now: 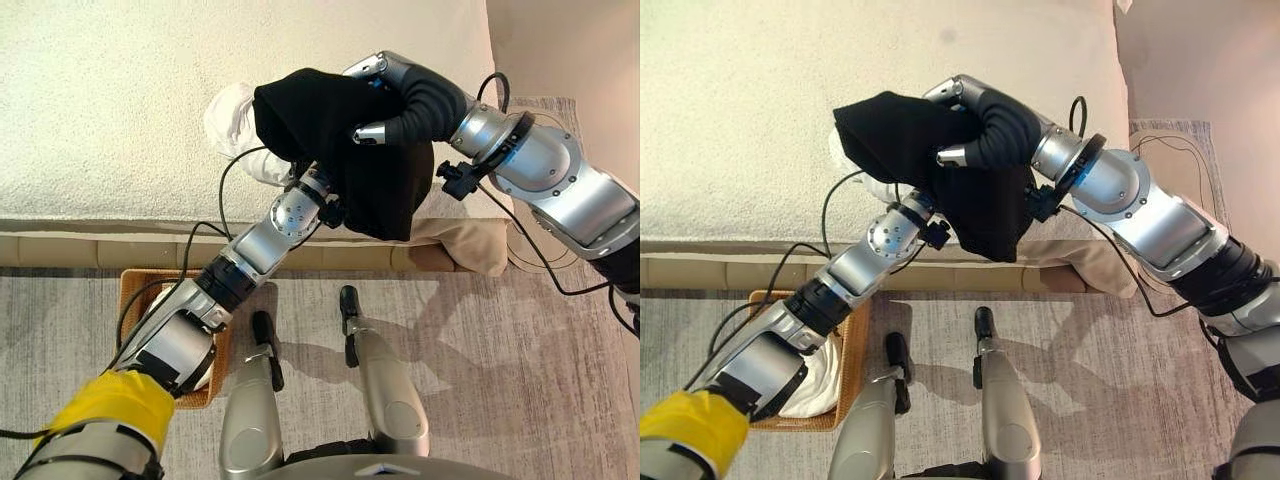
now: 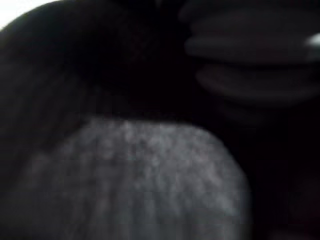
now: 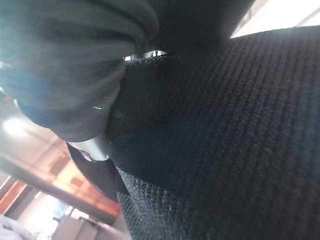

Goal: Pick up clothes into the bucket

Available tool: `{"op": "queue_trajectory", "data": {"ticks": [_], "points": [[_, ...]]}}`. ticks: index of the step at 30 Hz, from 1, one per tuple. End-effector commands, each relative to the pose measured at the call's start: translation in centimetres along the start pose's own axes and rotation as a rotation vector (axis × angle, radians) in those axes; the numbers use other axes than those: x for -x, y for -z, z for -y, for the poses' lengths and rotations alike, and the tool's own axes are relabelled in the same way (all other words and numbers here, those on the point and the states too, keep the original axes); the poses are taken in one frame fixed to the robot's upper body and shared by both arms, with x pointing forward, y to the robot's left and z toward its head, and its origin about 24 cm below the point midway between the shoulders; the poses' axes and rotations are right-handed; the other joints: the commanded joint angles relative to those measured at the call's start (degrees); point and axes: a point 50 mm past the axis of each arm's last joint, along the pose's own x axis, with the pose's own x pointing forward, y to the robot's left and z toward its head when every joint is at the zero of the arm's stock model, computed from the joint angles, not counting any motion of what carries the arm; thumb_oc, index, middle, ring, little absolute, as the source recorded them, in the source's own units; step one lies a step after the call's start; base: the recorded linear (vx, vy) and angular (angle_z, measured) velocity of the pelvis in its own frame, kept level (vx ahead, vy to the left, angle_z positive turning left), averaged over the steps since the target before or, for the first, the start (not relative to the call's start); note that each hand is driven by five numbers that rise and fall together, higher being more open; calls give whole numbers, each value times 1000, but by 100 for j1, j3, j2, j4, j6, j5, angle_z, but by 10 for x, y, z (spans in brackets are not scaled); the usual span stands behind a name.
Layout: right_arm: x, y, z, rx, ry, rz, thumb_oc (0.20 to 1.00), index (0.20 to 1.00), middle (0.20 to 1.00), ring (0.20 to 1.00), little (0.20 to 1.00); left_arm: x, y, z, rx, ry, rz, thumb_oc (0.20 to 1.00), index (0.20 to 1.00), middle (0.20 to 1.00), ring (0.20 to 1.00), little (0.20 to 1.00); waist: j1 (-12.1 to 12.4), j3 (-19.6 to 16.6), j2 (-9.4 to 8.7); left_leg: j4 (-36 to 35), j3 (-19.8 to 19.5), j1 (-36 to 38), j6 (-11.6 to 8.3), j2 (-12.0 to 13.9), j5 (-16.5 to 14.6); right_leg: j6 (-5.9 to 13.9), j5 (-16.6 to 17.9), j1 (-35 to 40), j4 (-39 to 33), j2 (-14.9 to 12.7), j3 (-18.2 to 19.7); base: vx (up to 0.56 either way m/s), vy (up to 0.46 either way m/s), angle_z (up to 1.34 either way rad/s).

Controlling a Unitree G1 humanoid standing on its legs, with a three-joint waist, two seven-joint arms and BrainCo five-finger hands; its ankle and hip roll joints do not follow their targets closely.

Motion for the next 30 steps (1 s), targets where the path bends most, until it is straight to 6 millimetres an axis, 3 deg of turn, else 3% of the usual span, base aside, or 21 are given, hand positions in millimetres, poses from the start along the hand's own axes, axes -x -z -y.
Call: {"op": "queue_trajectory", "data": {"ticks": [1,2,3,7,11,15,16,19,20,21,22,27,30], "points": [[-3,-64,-1,-100,-9,363,200,200,200,200,200,24,32,35,69,110,-103,1000,1000,1000,1000,1000,46,-698,164,413,-293,-147,37,-139,-309,353,-223,385,-137,-204,-287,33,-22,9],[-1,-66,0,-99,-5,377,200,200,200,200,200,28,36,35,84,107,-119,558,558,558,558,558,59,-698,176,417,-312,-133,38,-152,-314,349,-227,407,-124,-218,-307,27,-32,19],[3,-68,0,-94,9,393,200,200,200,200,200,33,40,38,153,103,-134,200,200,200,200,200,80,-702,201,401,-355,-102,38,-174,-314,340,-245,468,-119,-237,-360,19,-26,19],[6,-64,2,-90,55,384,200,200,200,200,200,37,38,48,326,115,-137,200,200,200,200,200,100,-726,222,385,-392,-73,35,-182,-301,335,-252,532,-133,-256,-411,4,-21,17],[11,-50,7,-76,143,325,200,200,200,200,200,40,30,62,579,149,-129,200,200,200,200,200,95,-788,242,305,-452,-38,26,-188,-263,317,-260,583,-176,-252,-488,4,-15,11],[15,-33,12,-85,229,256,200,200,200,200,200,42,24,70,704,172,-124,200,200,200,200,200,99,-814,241,292,-503,-41,19,-182,-239,306,-279,609,-172,-256,-524,3,-12,7],[15,-23,8,-111,279,224,200,200,200,200,200,28,9,81,718,187,-99,200,200,200,200,200,43,-846,229,274,-514,-28,20,-179,-231,301,-301,608,-141,-261,-538,14,-8,3],[25,-1,13,-158,390,148,200,200,200,200,200,34,19,71,798,111,-124,200,200,200,200,200,48,-891,225,280,-530,-30,26,-176,-243,295,-331,602,-103,-271,-536,7,-3,1],[30,8,15,-156,438,109,476,476,476,476,476,39,23,69,820,91,-138,200,200,200,200,200,59,-895,239,281,-544,-33,30,-178,-247,288,-345,604,-85,-277,-543,0,0,0],[34,17,17,-141,481,66,928,928,928,928,928,43,27,68,837,77,-150,200,200,200,200,200,75,-903,237,292,-558,-46,33,-184,-251,283,-360,605,-67,-280,-553,0,0,0],[37,21,17,-127,506,42,1000,1000,1000,1000,1000,46,28,66,840,64,-149,200,200,200,200,200,92,-890,249,302,-571,-56,38,-194,-251,278,-368,603,-44,-286,-560,4,-15,4],[64,57,14,-93,654,-137,1000,1000,1000,1000,1000,68,38,52,877,-5,-158,200,200,200,200,200,201,-852,302,345,-689,-104,60,-234,-259,260,-454,612,81,-345,-644,3,-13,14],[93,90,-4,-108,760,-314,1000,1000,1000,1000,1000,87,42,38,911,-79,-136,200,200,200,200,200,318,-802,359,390,-821,-153,84,-302,-265,237,-566,618,245,-430,-743,8,-7,25]]}}
